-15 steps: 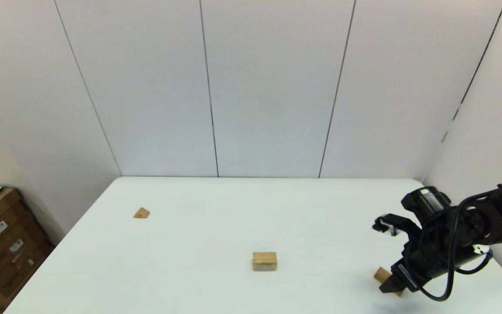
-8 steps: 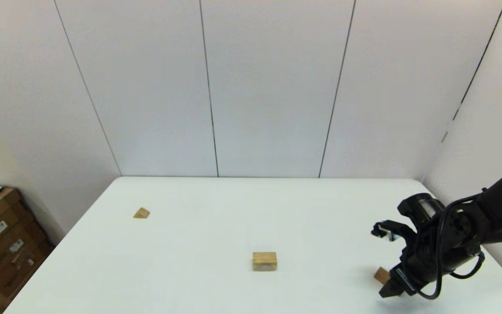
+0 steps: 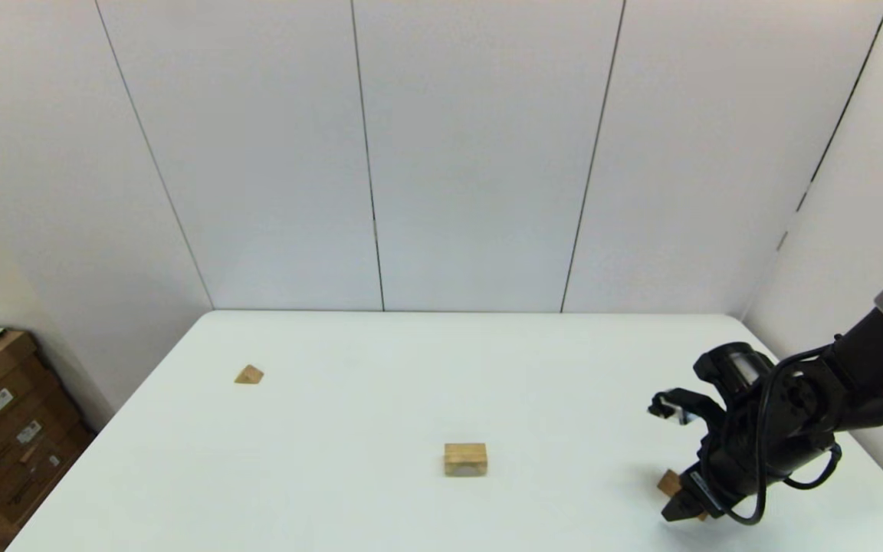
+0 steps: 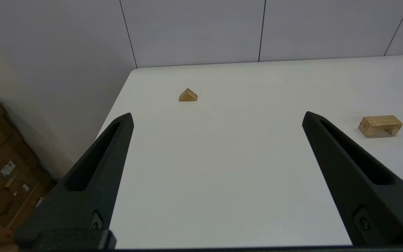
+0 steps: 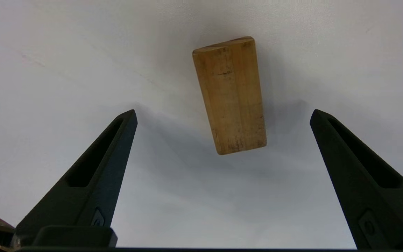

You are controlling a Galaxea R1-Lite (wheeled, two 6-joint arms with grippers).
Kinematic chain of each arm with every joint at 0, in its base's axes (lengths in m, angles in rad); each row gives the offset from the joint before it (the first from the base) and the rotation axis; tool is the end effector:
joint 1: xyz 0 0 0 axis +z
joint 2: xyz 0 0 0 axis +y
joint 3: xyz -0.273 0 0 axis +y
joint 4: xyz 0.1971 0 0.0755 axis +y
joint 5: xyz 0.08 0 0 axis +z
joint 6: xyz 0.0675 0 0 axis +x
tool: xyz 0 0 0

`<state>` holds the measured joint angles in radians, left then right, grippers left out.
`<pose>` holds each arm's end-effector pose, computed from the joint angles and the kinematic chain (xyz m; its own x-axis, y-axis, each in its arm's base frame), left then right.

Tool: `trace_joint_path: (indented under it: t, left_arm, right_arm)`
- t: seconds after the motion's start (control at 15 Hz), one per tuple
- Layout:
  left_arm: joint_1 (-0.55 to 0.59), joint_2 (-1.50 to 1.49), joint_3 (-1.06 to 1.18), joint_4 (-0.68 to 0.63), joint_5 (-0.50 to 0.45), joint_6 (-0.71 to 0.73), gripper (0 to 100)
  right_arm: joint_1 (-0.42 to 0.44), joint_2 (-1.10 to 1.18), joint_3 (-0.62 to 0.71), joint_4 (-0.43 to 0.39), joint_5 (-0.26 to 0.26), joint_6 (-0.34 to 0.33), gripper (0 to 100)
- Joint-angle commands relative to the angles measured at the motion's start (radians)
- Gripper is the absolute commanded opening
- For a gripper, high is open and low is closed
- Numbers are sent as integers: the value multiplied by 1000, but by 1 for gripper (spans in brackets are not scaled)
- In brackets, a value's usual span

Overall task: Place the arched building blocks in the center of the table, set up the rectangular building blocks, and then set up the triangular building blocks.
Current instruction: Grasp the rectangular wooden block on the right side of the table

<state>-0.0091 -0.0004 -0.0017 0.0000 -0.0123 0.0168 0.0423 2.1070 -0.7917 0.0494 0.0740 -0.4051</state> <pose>0.0714 -0.0015 0.0761 0.9998 -0.0214 0.0021 0.0214 0.9996 0.0168 0.2920 0.0174 -0.0811 0.2008 0.0825 -0.9762 -0.4381 0.8988 -0.0141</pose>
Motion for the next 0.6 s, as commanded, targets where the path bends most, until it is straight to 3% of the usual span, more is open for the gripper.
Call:
trace_joint_path:
  t: [0.07, 0.27, 0.33, 0.6]
  left_arm:
    - [0, 0, 0, 0, 0, 0, 100]
    - [0, 0, 0, 0, 0, 0, 100]
    - [0, 0, 0, 0, 0, 0, 100]
    - [0, 0, 0, 0, 0, 0, 100]
  right_arm:
    - [1, 19, -3, -2, -3, -3, 100]
    - [1, 19, -6, -6, -5, -4, 100]
    - [1, 19, -8, -8, -5, -4, 0]
    - [2, 21, -9, -8, 0, -1, 0]
